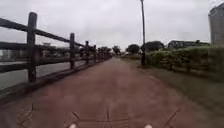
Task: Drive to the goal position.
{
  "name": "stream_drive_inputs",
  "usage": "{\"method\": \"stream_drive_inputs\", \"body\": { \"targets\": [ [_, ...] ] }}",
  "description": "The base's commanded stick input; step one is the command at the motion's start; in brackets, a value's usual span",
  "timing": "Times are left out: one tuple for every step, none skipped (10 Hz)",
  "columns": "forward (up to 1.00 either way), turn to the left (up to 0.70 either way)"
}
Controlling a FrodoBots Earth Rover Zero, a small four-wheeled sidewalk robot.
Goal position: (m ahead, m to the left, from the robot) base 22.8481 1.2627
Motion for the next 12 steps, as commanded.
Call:
{"method": "stream_drive_inputs", "body": {
  "targets": [
    [1.0,0.0],
    [1.0,0.0],
    [1.0,0.0],
    [1.0,0.0],
    [1.0,0.0],
    [1.0,0.0],
    [1.0,0.0],
    [1.0,0.0],
    [1.0,0.0],
    [1.0,0.0],
    [1.0,0.0],
    [1.0,0.0]
  ]
}}
